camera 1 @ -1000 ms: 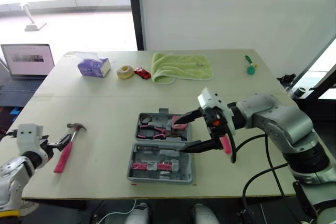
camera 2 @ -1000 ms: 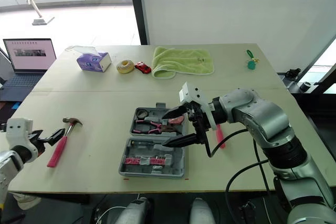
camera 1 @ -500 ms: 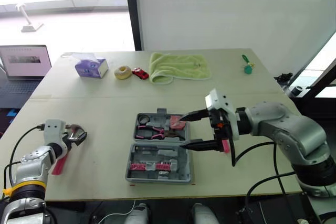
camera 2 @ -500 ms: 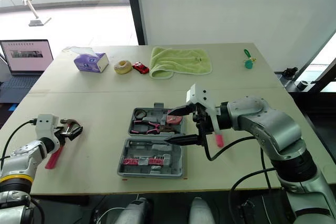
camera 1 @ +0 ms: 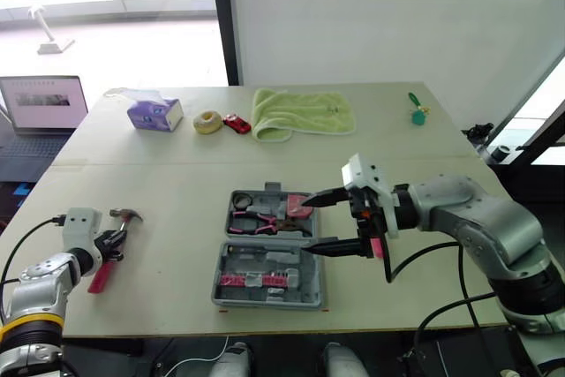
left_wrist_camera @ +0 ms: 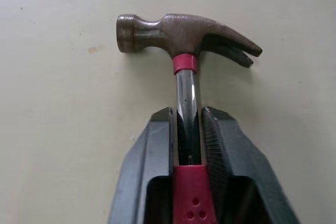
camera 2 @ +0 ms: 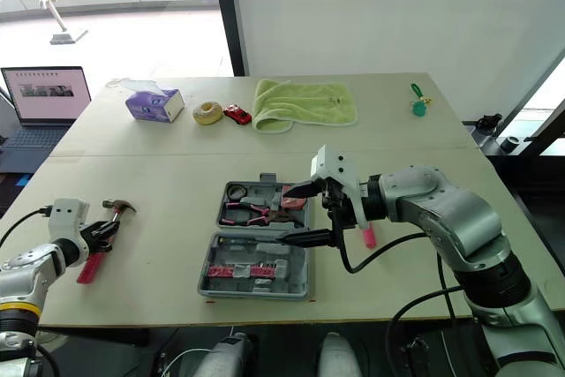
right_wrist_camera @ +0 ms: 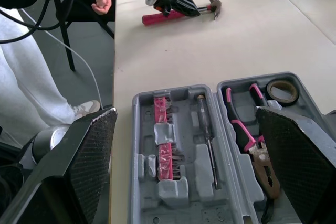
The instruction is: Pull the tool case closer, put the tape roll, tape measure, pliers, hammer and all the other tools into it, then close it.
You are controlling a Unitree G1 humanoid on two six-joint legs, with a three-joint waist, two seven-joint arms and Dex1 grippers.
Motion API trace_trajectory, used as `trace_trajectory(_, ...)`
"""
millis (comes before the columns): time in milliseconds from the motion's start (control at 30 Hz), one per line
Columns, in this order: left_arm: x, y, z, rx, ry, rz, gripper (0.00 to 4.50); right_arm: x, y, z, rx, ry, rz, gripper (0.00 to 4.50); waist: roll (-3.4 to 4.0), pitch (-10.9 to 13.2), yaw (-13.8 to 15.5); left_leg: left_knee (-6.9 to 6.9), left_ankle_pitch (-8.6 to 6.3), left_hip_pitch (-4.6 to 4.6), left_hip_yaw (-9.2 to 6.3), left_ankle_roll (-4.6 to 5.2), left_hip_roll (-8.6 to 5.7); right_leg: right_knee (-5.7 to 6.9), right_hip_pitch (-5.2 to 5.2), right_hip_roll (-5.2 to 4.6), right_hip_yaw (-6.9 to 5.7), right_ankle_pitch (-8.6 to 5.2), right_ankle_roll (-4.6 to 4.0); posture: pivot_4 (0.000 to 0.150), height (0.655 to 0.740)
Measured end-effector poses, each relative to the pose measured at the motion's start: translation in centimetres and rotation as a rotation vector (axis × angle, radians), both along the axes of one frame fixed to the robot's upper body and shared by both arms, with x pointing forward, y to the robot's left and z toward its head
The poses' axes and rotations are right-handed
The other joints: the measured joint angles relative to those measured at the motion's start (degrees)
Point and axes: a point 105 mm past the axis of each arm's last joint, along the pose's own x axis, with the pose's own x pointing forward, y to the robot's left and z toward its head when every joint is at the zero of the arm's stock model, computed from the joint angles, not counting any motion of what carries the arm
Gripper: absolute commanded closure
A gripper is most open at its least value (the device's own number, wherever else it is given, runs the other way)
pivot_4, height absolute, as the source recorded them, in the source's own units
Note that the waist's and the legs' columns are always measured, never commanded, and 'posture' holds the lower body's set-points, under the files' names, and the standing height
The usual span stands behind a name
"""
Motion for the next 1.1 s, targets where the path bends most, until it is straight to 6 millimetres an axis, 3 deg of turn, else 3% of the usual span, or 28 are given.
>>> trace_trajectory(267, 0.9, -0.8, 0.8, -0.017, -0.047, -0.038, 4.29, 0.4, -0.1, 0.2, -0.014, -0.011, 0.012, 0.00, -0.05, 0.02, 0.03, 0.01, 0.01, 0.00, -0.04, -0.02, 0.00, 0.01, 0.03, 0.00, -0.02, 0.00, 0.00, 0.150, 0.7400)
trace_trajectory(433, 3.1, -4.4, 5.6, 0.027, -0.154, -0.282, 4.29, 0.1, -1.2, 0.3, -0.044, 0.009, -0.006, 0.00, -0.12, 0.06, 0.29, 0.04, 0.02, -0.07, -0.07, -0.03, -0.01, -0.02, 0.04, 0.00, -0.04, 0.01, 0.01, 0.150, 0.7400)
trace_trajectory(533, 4.0, -8.8, 9.9, 0.010, -0.217, -0.525, 4.29, -0.4, -2.3, 0.0, -0.072, 0.024, -0.027, 0.00, -0.13, 0.07, 0.18, 0.02, 0.02, -0.08, -0.06, -0.03, -0.01, -0.05, 0.04, 0.00, -0.04, 0.01, 0.02, 0.150, 0.7400)
trace_trajectory(633, 3.2, -15.8, 12.9, 0.009, -0.218, -0.905, 4.29, -0.6, -3.6, -0.2, -0.093, 0.036, -0.070, 0.00, -0.12, 0.08, -0.02, 0.02, 0.02, -0.09, -0.01, -0.03, -0.02, -0.08, 0.07, -0.01, -0.02, 0.03, 0.04, 0.150, 0.7400)
trace_trajectory(733, 2.9, -19.1, 12.7, 0.032, -0.147, -1.093, 4.29, -0.9, -4.4, -0.2, -0.084, 0.024, -0.120, 0.00, -0.07, 0.07, -0.64, -0.01, 0.02, 0.00, 0.10, -0.02, 0.08, -0.05, 0.03, 0.09, 0.01, 0.03, 0.03, 0.150, 0.7400)
trace_trajectory(833, 2.6, -20.1, 11.2, 0.050, -0.045, -1.186, 4.29, -1.1, -5.3, -0.4, -0.072, 0.019, -0.181, 0.00, -0.04, 0.10, -1.43, -0.03, 0.02, 0.00, 0.11, 0.00, 0.11, 0.02, 0.00, 0.13, 0.02, 0.03, 0.01, 0.150, 0.7400)
trace_trajectory(933, 2.2, -22.3, 10.7, 0.121, 0.048, -1.351, 4.29, -2.3, -6.8, -1.1, -0.093, 0.046, -0.250, 0.00, -0.18, 0.22, -0.41, 0.07, 0.02, -0.10, 0.09, 0.01, 0.06, 0.00, 0.02, 0.10, 0.01, 0.04, 0.03, 0.150, 0.7400)
trace_trajectory(1100, 1.2, -25.0, 9.9, 0.204, 0.120, -1.498, 4.29, -3.6, -6.9, -1.7, -0.100, 0.059, -0.287, 0.00, -0.17, 0.23, -0.15, 0.11, 0.02, -0.08, 0.12, 0.01, 0.06, -0.02, 0.06, 0.08, 0.04, 0.03, 0.04, 0.150, 0.7400)
